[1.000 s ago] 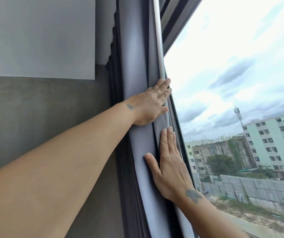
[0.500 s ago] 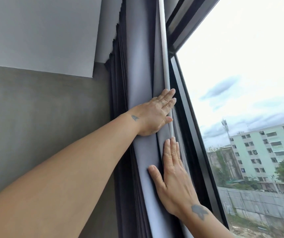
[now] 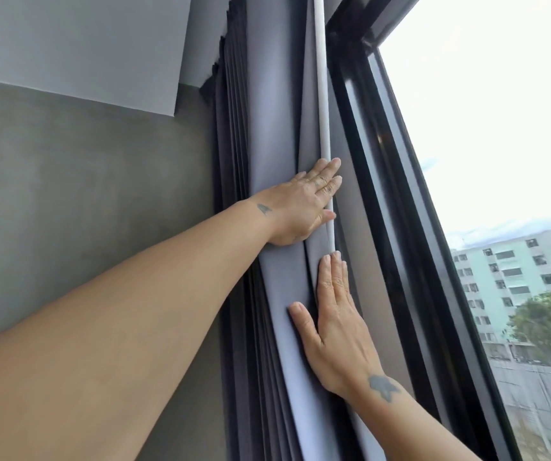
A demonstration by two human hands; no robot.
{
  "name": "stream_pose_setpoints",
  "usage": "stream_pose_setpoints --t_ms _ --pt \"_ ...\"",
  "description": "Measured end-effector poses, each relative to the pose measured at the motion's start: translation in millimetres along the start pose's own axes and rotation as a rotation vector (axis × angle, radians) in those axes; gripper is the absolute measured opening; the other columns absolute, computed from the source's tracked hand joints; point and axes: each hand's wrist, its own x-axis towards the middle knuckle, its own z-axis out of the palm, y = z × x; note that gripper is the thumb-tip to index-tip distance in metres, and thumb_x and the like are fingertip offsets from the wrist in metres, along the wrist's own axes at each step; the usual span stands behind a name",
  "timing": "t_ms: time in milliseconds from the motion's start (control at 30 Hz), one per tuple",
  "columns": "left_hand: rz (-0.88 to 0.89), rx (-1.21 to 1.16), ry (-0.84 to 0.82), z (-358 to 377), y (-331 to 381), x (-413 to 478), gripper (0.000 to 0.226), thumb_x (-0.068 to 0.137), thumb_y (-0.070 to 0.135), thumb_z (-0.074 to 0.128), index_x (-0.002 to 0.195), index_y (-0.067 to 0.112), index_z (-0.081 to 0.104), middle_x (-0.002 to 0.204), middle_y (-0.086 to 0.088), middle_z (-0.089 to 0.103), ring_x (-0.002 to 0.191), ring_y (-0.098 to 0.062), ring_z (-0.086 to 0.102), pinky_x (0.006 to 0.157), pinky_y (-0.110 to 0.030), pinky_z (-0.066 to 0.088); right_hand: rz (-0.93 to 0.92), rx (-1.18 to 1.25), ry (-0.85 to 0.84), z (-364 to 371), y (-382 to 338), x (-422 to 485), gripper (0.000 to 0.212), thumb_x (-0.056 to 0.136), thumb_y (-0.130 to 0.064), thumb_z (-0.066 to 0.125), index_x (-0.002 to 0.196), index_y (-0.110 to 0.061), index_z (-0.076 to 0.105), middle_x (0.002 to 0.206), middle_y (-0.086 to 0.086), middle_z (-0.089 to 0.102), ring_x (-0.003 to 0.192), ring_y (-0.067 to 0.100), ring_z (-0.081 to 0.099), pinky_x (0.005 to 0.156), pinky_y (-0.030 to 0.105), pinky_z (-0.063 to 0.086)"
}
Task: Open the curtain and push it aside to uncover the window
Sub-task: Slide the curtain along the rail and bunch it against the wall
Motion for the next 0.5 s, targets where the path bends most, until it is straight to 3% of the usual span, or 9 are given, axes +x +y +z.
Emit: stream_pose_setpoints --t_ms 133,300,500 --pt "-0.010 -0.008 -0.016 13.9 -9.4 0.5 0.059 0.101 0.028 0.024 0.149 0.007 -0.003 0.159 -0.008 -0.019 0.146 -0.017 -0.019 0.120 -0.031 -0.004 0.011 0.002 0.002 16.6 2.8 3.3 0.071 0.081 -0.061 0.019 0.127 -0.029 -0.024 0.141 -0.011 -0.025 0.132 0.001 -0.023 0.108 0.019 -0.006" --pt "-0.017 -0.015 -0.023 31.0 -23.4 1.8 0.059 0.101 0.027 0.024 0.149 0.005 -0.003 0.159 -0.009 -0.020 0.146 -0.019 -0.019 0.120 -0.032 -0.004 0.019 0.016 -0.013 34.2 7.8 10.8 0.071 0.091 -0.047 0.031 0.132 -0.023 -0.022 0.140 -0.009 -0.027 0.132 0.002 -0.022 0.110 0.022 -0.003" --pt "-0.029 -0.020 -0.033 57.5 -42.2 4.1 0.060 0.101 0.027 0.024 0.149 0.005 -0.003 0.158 -0.010 -0.021 0.146 -0.018 -0.020 0.120 -0.031 -0.005 0.020 0.003 -0.029 61.1 18.5 18.0 0.070 0.091 -0.047 0.029 0.130 -0.023 -0.023 0.138 -0.010 -0.029 0.127 0.001 -0.026 0.112 0.026 -0.002"
